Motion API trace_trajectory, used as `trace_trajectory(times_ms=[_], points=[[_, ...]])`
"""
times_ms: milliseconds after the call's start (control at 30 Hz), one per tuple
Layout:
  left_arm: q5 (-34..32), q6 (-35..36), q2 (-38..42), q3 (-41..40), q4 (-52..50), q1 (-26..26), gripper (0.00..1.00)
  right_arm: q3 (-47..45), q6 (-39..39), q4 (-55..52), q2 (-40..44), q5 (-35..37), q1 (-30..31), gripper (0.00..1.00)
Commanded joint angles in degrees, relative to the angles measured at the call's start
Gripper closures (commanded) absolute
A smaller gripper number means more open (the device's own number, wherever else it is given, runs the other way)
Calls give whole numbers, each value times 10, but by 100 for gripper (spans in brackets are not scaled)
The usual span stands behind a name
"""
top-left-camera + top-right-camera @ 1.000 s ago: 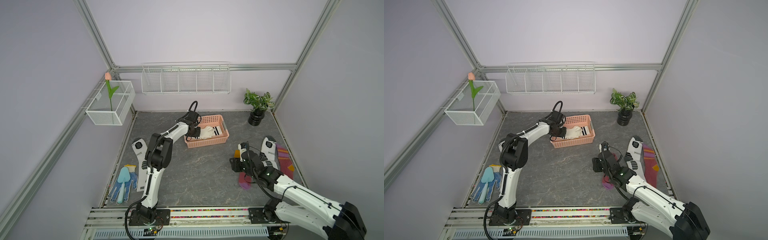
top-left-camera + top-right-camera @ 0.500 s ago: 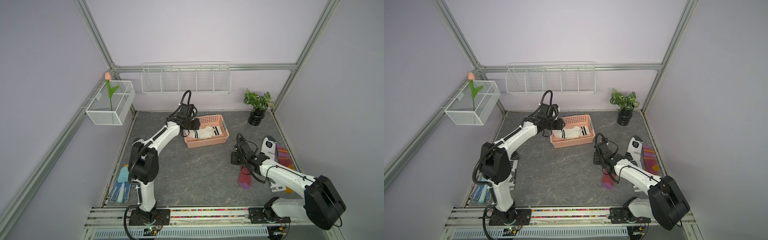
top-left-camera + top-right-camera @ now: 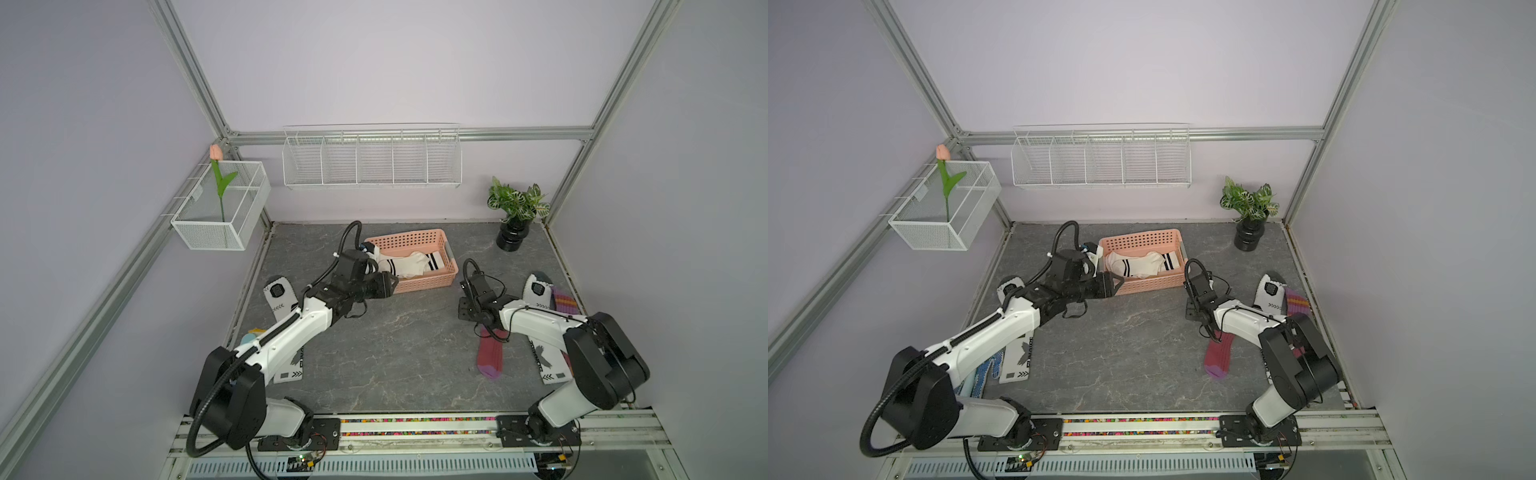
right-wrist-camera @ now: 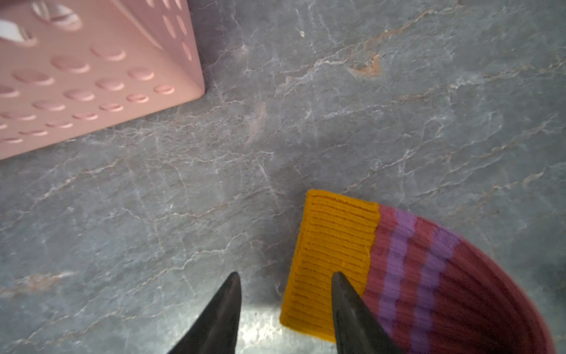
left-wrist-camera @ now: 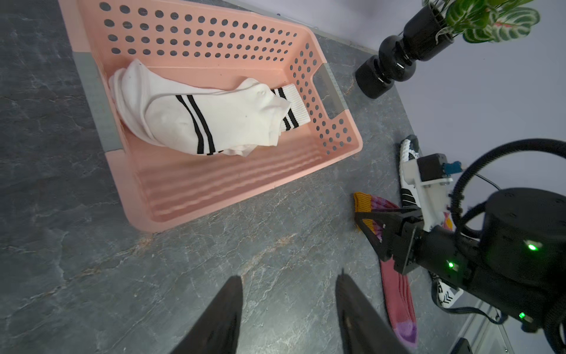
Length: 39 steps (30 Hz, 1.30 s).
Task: Place the socks together as a pair
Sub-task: Pick up the sock from the center of the board.
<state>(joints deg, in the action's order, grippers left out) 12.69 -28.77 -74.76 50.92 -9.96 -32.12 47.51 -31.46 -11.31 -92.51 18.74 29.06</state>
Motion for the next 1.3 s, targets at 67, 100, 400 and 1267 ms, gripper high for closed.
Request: trace_trajectory(times_ms=[67,100,400,1267], points=[[-23,-55,66,-85,89,0,48,25,-11,-25,-36,26,4,53],[-31,-62,76,-99,96,0,48,25,-13,-27,-41,29,8,53],[-44,-141,100,-178,176,-4,48,25,-40,-43,-73,45,34,67],[-159,-127,229,-187,50,-6,45,-17,-43,-96,277,-72,117,93]])
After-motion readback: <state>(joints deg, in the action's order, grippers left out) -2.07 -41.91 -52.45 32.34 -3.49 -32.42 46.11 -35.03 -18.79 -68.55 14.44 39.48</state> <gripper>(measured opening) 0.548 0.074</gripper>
